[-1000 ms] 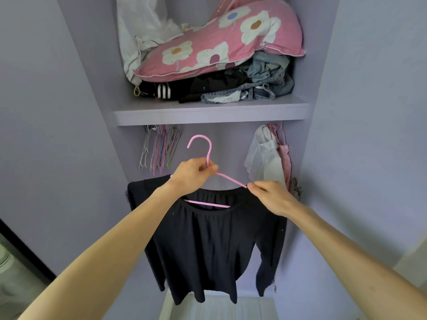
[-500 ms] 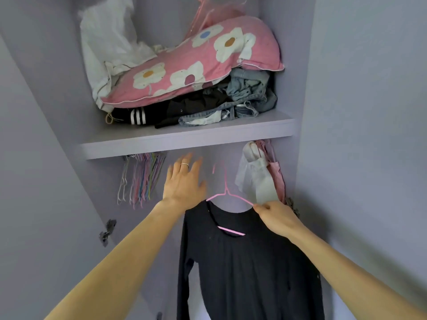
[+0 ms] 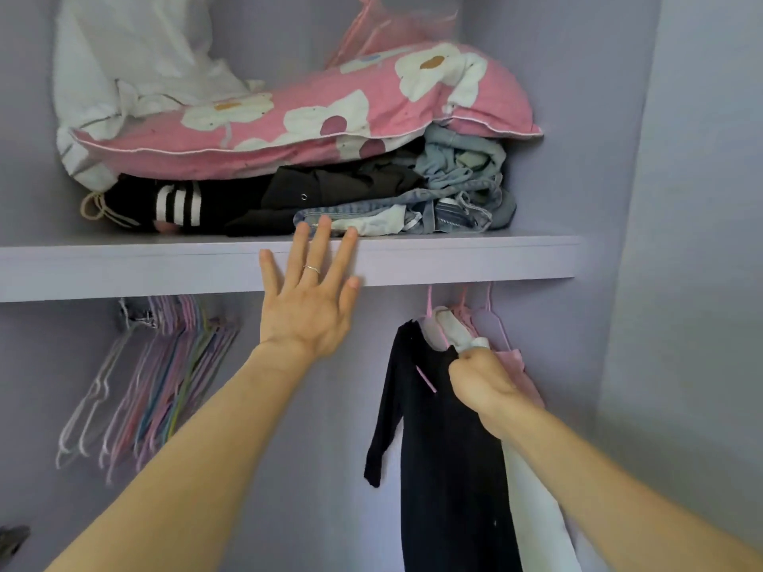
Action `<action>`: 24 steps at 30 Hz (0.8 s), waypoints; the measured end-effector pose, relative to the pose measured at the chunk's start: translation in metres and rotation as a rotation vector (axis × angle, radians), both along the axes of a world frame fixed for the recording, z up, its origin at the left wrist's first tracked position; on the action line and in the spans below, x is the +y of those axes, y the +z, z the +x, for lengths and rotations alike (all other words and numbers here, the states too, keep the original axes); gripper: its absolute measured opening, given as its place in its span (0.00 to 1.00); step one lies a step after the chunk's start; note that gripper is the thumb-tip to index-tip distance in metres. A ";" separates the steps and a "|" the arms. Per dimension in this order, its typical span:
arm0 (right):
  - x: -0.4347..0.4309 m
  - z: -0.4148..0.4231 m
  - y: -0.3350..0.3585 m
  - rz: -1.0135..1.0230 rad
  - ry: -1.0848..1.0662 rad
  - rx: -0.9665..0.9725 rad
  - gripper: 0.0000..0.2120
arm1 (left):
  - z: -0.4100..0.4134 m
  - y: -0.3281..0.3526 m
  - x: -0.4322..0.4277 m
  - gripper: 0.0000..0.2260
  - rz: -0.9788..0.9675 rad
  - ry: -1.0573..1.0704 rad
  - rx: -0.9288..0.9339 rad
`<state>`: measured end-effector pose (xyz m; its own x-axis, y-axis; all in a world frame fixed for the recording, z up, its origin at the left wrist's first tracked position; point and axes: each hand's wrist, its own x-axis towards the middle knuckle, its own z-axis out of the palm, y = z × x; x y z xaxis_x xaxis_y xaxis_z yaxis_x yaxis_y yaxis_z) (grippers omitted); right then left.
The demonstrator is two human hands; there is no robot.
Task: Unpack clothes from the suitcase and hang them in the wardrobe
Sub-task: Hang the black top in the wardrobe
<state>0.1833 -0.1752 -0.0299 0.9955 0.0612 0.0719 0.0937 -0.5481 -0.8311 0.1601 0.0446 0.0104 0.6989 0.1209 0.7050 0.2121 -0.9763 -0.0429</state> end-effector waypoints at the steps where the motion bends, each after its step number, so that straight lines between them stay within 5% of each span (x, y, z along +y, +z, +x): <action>1: 0.013 0.018 -0.011 0.016 0.003 -0.024 0.11 | 0.009 -0.009 0.003 0.25 0.014 -0.021 -0.068; 7: 0.069 0.087 -0.046 0.024 -0.041 -0.180 0.20 | 0.038 -0.031 0.018 0.25 0.056 -0.082 -0.304; 14: 0.099 0.116 -0.077 -0.249 -0.130 -0.189 0.13 | 0.043 -0.034 0.026 0.25 0.066 -0.130 -0.365; 19: 0.075 0.122 -0.060 -0.522 -0.217 -0.173 0.17 | 0.043 -0.035 0.032 0.25 0.074 -0.116 -0.394; 22: 0.060 0.119 -0.055 -0.416 -0.341 -0.058 0.17 | 0.046 -0.039 0.031 0.25 0.076 -0.132 -0.396; 24: 0.060 0.119 -0.058 -0.569 -0.268 -0.159 0.17 | 0.048 -0.039 0.033 0.25 0.083 -0.135 -0.427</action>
